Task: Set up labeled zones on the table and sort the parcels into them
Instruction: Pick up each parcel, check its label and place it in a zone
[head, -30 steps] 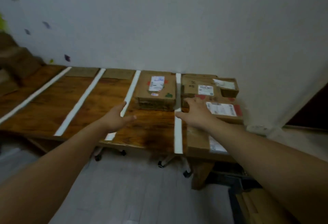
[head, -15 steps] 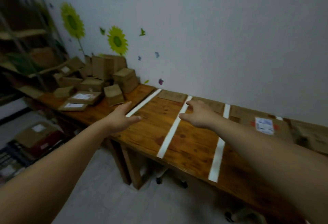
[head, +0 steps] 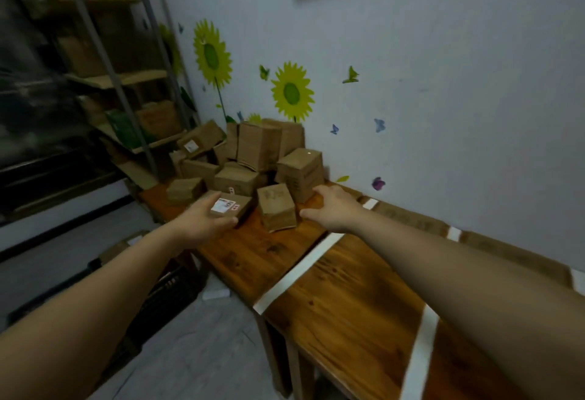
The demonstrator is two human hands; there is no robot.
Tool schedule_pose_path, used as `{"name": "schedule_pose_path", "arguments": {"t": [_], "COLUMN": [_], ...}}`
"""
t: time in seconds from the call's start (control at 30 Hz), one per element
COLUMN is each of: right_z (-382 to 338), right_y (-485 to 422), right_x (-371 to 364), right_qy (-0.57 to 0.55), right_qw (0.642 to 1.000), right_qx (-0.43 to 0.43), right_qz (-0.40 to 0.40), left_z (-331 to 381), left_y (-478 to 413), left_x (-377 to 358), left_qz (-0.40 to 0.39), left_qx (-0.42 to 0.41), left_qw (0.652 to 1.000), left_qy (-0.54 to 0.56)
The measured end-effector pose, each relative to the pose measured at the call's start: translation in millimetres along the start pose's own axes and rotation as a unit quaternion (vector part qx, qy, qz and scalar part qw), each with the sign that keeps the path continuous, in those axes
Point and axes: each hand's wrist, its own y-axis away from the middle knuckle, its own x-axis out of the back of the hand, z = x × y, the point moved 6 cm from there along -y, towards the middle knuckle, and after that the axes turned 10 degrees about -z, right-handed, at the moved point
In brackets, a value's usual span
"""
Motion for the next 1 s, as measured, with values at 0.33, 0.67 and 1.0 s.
{"name": "schedule_pose_path", "arguments": {"t": [0.33,0.67,1.0], "right_z": [-35,-7,53], "right_y": [-192,-295,-326], "right_x": [-38,-92,-146], "right_qy": [-0.02,-0.094,-0.271], "right_qw": [0.998,0.976,0.92], "right_qx": [-0.038,-0.196,-0.281], "right_qz": [-0.036,-0.029,-0.03], "left_z": [-62,-74,-44], "left_y": [-172,-333,-433], "left_x": [88,74,6], "left_qz": [-0.037,-0.209,-0.28], "left_qx": [0.01,-0.049,-0.072], "left_qw": [0.999,0.975,0.951], "left_qy": [-0.034,-0.053,-0.107]}}
